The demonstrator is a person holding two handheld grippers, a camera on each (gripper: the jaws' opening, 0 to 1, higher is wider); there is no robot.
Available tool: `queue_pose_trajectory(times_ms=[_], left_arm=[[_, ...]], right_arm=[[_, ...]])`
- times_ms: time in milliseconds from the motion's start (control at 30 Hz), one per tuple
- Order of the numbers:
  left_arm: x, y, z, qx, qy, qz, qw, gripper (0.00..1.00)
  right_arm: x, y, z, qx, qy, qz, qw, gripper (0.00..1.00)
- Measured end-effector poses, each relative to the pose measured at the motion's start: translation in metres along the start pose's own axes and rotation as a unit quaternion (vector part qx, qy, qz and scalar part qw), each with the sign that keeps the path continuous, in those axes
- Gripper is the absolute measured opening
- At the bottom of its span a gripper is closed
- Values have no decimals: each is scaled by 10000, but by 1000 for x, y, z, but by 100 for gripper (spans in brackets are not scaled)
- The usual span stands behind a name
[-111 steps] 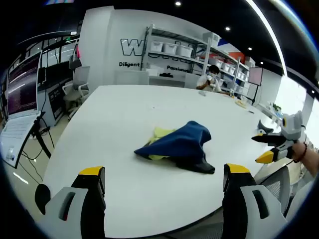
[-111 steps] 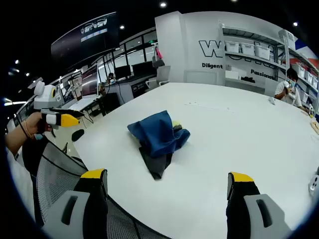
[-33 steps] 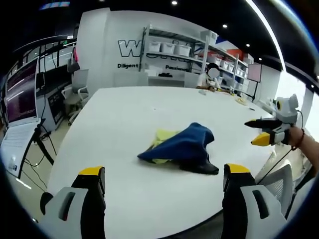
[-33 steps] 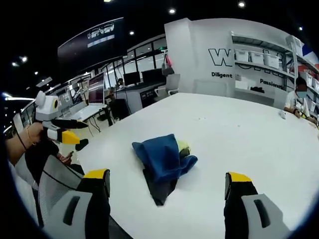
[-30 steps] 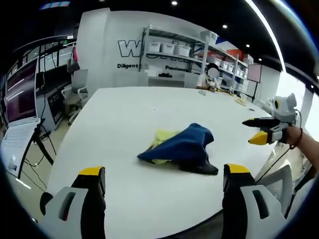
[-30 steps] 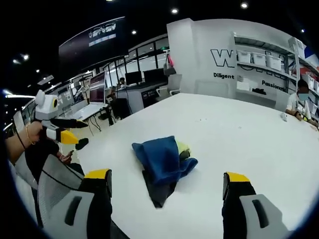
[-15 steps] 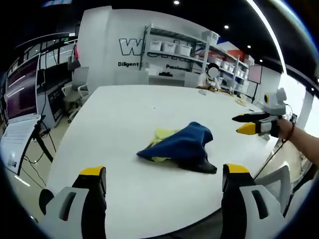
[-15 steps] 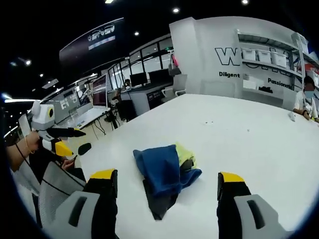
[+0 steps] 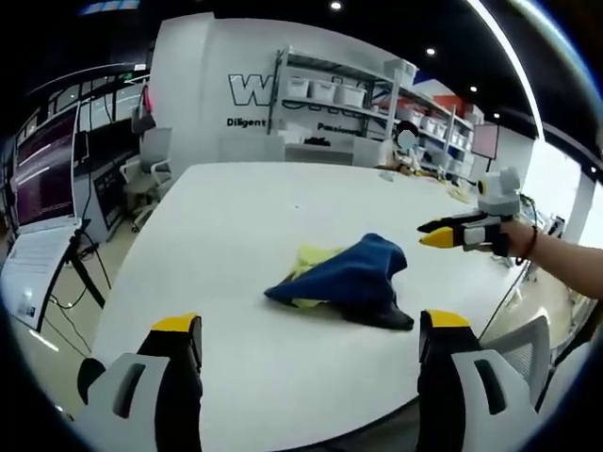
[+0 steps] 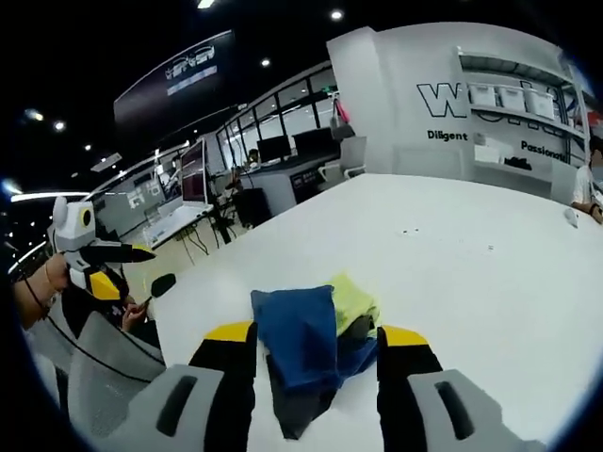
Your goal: Fold the garment on the visible template until the final outline fits inside the template.
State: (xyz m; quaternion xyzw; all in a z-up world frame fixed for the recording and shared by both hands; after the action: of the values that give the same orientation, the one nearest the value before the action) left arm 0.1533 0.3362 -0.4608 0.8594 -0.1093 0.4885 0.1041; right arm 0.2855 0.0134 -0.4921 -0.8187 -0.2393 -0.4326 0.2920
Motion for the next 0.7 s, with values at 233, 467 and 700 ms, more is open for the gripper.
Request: queue_pose_trajectory(times_ms=[233, 467, 700], left_arm=[[-2, 0, -1, 17, -48, -20, 10000, 93], [-2, 0, -6, 88, -43, -48, 9999, 93], [-3, -2, -9, 149, -56, -67, 9999, 92]], right_arm=[[-1, 5, 21, 222, -142, 221, 9994, 30], [-10, 16, 47, 299, -505, 446, 9973, 28], [-14, 10, 51, 479, -532, 592, 9957, 5]])
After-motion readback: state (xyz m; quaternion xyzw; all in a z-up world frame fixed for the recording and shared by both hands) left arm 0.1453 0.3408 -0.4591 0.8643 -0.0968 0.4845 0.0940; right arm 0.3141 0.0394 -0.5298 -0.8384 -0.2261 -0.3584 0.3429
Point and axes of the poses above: the point that each gripper's makers call its tool centre point, and the gripper's own axes: z roughly forward along the fingers, y roughly to its right, x roughly out of its top, the point moved 10 cm from there along -z, roughly backward along the fingers, and after that the axes turned 4 degrees about z, right-handed, at the moved point
